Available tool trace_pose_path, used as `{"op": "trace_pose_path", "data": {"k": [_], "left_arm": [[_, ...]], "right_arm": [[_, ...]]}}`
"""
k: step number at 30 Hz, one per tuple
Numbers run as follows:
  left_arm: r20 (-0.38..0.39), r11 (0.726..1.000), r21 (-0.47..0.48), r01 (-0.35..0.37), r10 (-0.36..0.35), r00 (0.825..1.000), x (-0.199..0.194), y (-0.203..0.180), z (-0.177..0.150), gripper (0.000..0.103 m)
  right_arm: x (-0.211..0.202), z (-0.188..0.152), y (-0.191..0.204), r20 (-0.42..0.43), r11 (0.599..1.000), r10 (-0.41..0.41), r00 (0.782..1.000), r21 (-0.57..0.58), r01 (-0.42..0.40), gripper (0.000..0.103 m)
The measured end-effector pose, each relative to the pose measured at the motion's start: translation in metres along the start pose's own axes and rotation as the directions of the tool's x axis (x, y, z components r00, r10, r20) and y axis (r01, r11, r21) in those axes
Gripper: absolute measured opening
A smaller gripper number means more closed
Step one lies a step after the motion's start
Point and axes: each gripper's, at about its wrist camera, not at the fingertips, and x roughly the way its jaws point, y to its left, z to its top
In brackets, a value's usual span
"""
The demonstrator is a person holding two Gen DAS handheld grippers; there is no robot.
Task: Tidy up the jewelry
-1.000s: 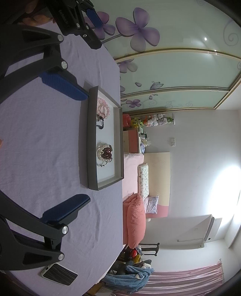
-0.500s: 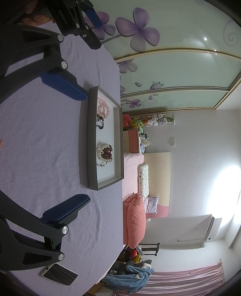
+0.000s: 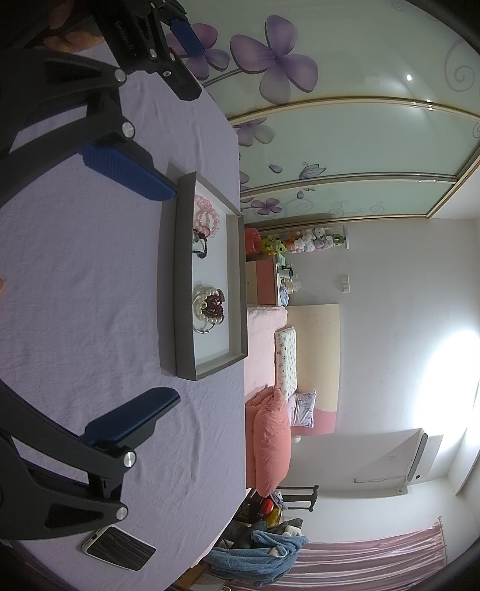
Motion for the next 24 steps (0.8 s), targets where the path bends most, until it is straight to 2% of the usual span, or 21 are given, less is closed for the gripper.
{"op": "trace_pose_path", "data": {"k": [24], "left_arm": [[-0.004,1.0,-0.003,-0.006,0.006,1.0,-0.0013,0.0012,0.0058,0.101]], "right_arm": [[-0.0002,0.0014,-0.0004,-0.001,1.0,0.0,1.0,0.0,0.0,0.099]]}}
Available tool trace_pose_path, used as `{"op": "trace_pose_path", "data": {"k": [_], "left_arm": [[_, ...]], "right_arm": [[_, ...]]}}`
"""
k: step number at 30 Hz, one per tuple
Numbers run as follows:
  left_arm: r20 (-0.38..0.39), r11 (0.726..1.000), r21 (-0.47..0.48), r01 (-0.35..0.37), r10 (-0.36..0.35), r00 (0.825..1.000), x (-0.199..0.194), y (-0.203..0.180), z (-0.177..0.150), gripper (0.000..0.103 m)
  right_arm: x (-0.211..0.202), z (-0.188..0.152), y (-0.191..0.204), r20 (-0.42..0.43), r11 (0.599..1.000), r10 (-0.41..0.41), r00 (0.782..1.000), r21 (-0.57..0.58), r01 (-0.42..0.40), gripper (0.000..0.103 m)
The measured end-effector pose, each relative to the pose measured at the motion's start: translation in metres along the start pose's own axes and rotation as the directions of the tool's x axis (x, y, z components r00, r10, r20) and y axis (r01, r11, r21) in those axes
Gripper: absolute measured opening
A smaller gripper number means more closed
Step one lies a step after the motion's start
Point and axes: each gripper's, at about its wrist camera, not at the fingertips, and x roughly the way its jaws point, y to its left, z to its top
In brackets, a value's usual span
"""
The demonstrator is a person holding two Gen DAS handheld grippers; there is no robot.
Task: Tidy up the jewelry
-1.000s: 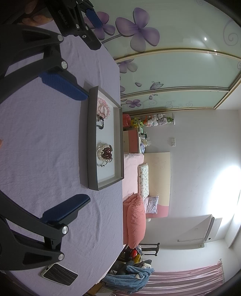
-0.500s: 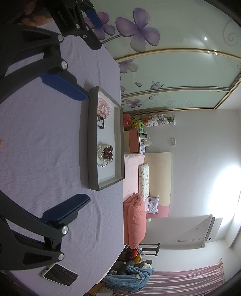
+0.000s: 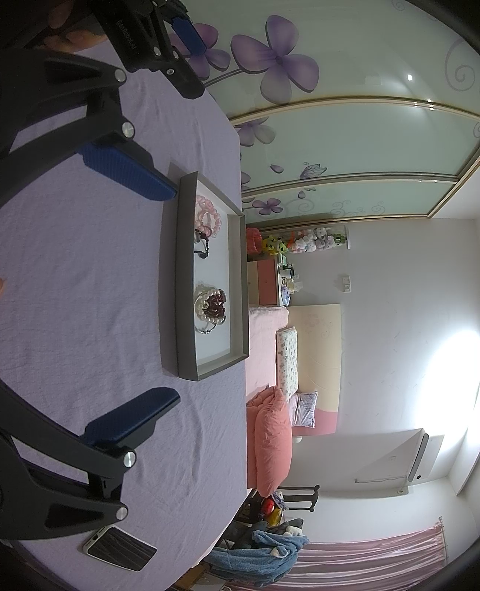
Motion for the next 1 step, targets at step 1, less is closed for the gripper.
{"op": "trace_pose_path", "data": {"k": [1], "left_arm": [[-0.001,1.0,0.0,0.001,-0.001,1.0,-0.0003,0.0,0.0004,0.101]], "right_arm": [[0.0,0.0002,-0.0001,0.0,1.0,0.0,1.0,0.0,0.0,0.099]]}}
